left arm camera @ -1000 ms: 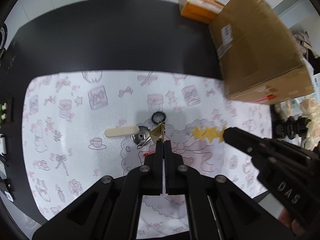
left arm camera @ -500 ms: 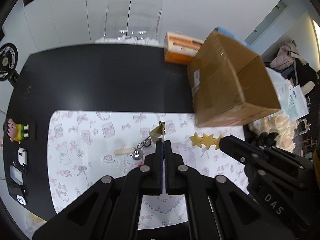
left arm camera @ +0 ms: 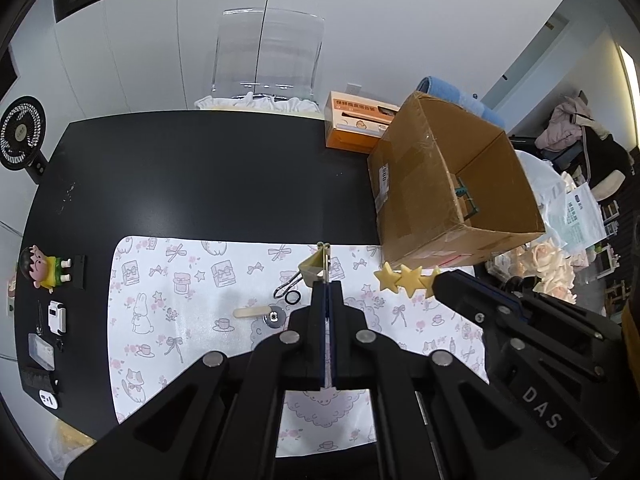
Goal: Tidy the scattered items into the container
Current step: 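Carry the star strip in the right tool and clip in the left tool over the box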
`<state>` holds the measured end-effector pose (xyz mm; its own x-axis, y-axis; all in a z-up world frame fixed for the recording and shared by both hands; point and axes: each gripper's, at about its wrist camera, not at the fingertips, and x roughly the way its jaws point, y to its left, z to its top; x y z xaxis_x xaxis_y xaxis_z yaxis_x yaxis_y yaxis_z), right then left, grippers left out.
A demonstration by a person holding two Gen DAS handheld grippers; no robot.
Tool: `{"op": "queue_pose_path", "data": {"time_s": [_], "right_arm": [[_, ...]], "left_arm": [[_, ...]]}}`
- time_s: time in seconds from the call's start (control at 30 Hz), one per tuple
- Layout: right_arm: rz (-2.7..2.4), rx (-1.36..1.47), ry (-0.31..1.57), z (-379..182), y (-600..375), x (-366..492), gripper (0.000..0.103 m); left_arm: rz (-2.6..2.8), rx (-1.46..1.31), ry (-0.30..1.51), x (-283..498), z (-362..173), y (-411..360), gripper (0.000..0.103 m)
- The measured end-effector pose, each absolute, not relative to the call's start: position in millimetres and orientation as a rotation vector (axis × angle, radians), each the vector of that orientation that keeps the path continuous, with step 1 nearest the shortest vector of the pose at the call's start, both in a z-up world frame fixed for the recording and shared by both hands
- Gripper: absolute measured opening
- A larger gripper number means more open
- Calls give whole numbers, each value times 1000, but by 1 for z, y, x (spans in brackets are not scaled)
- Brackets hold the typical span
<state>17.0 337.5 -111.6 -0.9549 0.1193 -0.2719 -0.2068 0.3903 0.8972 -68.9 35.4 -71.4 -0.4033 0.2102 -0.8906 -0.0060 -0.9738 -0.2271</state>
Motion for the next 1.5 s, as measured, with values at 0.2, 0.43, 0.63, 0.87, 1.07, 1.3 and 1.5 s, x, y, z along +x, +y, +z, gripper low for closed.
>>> {"op": "queue_pose_path", "data": {"time_s": [0.2, 0.43, 0.63, 0.87, 1.07, 1.3, 1.5], "right_arm": [[1568, -75, 2368, -113, 337, 18, 5], [1502, -68, 2388, -119, 337, 20, 5], [1426, -35, 2405, -129, 340, 25, 5], [1313, 22, 2423, -150, 336, 39, 5], [1246, 58, 2427, -176, 327, 56, 5], [1162, 40, 2427, -214, 316, 77, 5], [1090, 14, 2419, -257, 305, 99, 5]], "left_arm": [[2512, -1646, -291, -72, -75, 33, 1], [2512, -1645, -302, -78, -72, 33, 1], [2507, -1643, -302, -84, -67, 37, 1], [2500, -1624, -253, -95, -57, 56, 1], [2479, -1629, -195, -106, -58, 87, 1], [2448, -1610, -176, -122, -60, 137, 1], [2429, -1592, -182, -144, -62, 178, 1]]}}
